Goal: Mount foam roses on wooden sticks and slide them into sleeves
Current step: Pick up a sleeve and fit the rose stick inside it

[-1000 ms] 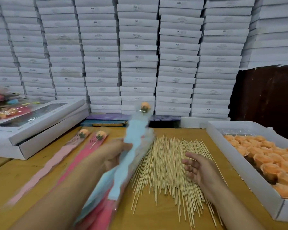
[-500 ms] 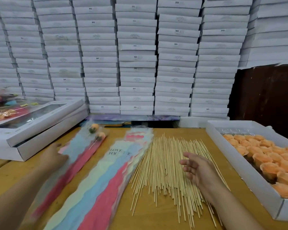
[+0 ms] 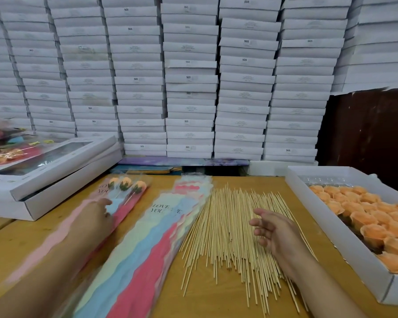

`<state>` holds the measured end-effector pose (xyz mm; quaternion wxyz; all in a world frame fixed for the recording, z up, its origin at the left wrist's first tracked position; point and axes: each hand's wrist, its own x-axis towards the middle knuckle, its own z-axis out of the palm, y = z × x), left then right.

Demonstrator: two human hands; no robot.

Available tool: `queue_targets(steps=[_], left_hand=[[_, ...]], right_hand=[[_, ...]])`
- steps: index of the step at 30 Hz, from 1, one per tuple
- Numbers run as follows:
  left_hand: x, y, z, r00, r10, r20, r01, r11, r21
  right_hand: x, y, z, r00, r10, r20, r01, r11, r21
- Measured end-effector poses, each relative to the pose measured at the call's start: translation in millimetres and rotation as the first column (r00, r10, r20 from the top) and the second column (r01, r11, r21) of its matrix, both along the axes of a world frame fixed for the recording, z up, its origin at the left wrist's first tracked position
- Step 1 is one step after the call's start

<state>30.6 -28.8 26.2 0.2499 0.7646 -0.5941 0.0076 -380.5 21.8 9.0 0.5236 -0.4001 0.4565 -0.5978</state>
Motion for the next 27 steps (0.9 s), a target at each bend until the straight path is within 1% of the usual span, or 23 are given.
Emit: queue_targets(steps=[2,4,6,8,16,19,23,27], left_hand=[[-21.6,-3.4,1.1,0.996,-0.076,-0.051,0.081,0.993,0.089],[-37.0,-8.3,-4.5,0.99,-0.109,-0.09,0.123,0.977,0.174],[-46.0,-14.0,-12.0,0.988,-0.092,-0.121,0.118,0.964,0.237],[-50.9,-17.1,-17.4,0.992,-0.061,-0.112,0.089,0.962,0.258],[-56.0,-18.2,-17.4,0.971,0.006,-0.238,0.052,0.971,0.234],[-53.6,-17.2,-17.6,0.938,0.047,-0.344,0.033,0.975,0.221],[-53.4,-11.0,-17.2,0.877,0.049,-0.477,0.045,0.982,0.183],[-57.0,-1.7,-7.4,0.852,0.08,-0.518,-0.004,0.989,0.147]], right_hand=[[0.4,0.6,0.8,1.0,-0.002,-0.001,0.002,1.0,-0.004],[0.4,1.2,1.5,1.0,-0.003,0.004,0.003,1.0,-0.004],[0.4,1.9,2.1,1.0,-0.001,0.01,0.001,1.0,-0.006],[0.3,2.3,2.5,1.0,-0.001,0.011,0.002,1.0,-0.009],[0.4,3.9,4.1,1.0,0.003,0.015,-0.003,1.0,-0.017],[0.5,4.2,4.6,1.0,0.003,0.013,-0.003,1.0,-0.02],[0.9,4.4,4.5,1.0,0.007,0.008,-0.006,1.0,-0.021],[0.6,3.8,3.7,1.0,0.009,0.008,-0.009,1.0,-0.021]])
